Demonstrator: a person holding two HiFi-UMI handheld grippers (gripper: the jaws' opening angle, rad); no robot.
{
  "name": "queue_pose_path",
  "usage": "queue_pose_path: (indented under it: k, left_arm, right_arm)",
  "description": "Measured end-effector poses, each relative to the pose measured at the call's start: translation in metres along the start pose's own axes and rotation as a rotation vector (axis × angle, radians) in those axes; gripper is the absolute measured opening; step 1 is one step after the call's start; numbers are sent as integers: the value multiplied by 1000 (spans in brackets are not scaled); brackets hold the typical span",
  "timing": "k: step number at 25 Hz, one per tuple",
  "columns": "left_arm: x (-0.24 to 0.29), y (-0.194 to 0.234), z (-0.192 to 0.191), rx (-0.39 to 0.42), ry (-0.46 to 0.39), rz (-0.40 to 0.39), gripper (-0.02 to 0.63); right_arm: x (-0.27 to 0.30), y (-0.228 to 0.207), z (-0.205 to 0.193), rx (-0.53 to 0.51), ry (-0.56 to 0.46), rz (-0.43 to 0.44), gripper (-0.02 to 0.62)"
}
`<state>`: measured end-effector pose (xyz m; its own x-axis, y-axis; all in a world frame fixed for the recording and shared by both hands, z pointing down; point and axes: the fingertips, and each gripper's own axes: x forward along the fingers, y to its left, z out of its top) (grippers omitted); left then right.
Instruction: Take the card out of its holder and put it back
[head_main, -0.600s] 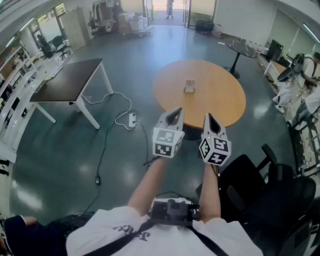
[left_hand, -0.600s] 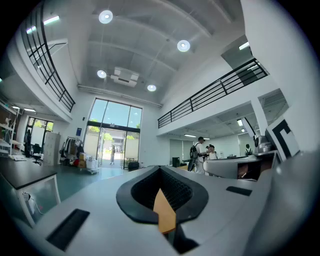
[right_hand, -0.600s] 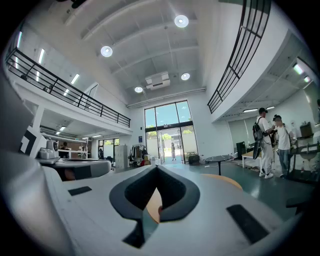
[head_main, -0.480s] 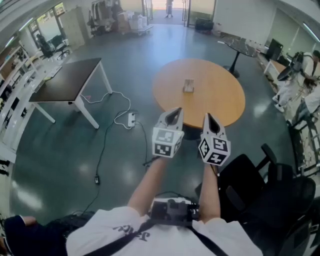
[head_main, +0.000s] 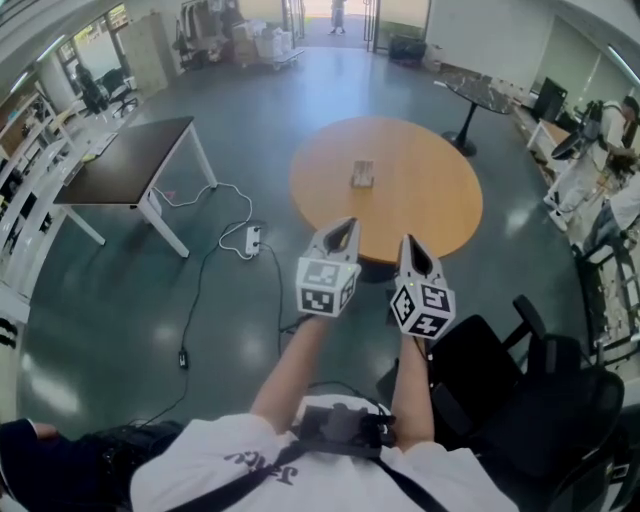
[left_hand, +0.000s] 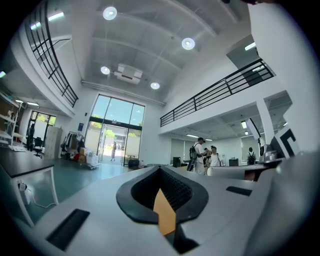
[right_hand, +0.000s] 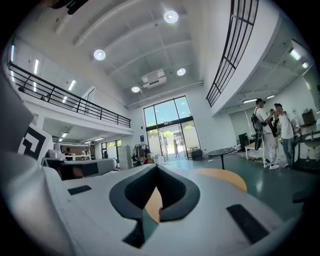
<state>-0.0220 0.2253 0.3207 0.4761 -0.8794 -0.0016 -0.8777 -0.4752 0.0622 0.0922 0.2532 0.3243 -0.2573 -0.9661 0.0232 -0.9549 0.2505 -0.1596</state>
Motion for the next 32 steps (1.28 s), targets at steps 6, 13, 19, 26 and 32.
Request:
queue_pose_path:
  k: [6,13,19,26,32]
  left_arm:
    - [23,-6,-19,9,64,26,6]
    - [87,31,-26,29,54,22,6]
    - [166,91,-20,-8,26,-15,6]
    - [247,148,7,-24,-20,-77,6]
    - [287,176,-35,22,75,-101,6]
  right_arm:
    - [19,-4,-23,7,50,43,21]
    - [98,-19,-37,13,62,58,21]
    - [193,-37,-16,-7,30,8,21]
    - [288,-47,6,-52,5,-57,21]
    - [327,-51,-21,-26,48,-72,21]
